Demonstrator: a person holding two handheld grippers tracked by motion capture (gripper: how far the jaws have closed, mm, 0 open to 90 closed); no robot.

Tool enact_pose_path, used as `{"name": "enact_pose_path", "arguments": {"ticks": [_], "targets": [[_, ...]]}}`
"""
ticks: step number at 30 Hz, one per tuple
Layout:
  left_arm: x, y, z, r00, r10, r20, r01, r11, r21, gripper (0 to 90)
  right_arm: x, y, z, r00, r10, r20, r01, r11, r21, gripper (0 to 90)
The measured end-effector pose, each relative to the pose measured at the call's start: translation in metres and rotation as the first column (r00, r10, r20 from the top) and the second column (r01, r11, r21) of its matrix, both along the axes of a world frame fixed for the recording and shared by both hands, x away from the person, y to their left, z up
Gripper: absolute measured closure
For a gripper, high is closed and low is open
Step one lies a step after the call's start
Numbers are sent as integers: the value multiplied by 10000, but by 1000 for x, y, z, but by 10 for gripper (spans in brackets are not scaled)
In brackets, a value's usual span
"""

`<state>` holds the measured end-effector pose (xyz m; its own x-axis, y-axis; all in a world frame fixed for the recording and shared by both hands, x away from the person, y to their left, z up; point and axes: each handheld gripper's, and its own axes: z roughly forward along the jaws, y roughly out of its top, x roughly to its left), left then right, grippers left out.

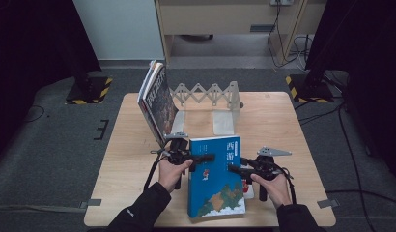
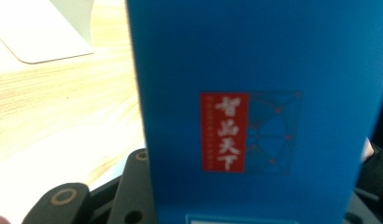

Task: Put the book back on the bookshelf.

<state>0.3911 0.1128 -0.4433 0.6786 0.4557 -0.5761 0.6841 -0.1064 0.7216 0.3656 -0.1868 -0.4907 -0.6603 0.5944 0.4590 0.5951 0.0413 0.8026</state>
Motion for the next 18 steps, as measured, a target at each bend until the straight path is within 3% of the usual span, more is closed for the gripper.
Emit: {"name": "enact_pose_path", "arguments": {"ticks": [3, 7, 11, 18], "targets": [[0, 0, 4, 9998, -16, 179, 16, 10000, -3, 611, 0, 0, 4, 10000, 20, 23, -20, 10000, -50, 372], [0, -1, 16, 9979, -7, 643, 6, 10000, 26, 611, 2, -1, 8, 9994, -185, 289, 174, 9991, 393, 389], [1, -2, 27, 9938, 133, 1102, -122, 9999, -113, 611, 6, 0, 22, 9966, -330, 753, 316, 9993, 191, 403], [6, -6, 36, 9785, 172, 2055, -122, 9996, -258, 608, 14, -3, 36, 9890, -655, 1323, 615, 9975, 347, 422]]}}
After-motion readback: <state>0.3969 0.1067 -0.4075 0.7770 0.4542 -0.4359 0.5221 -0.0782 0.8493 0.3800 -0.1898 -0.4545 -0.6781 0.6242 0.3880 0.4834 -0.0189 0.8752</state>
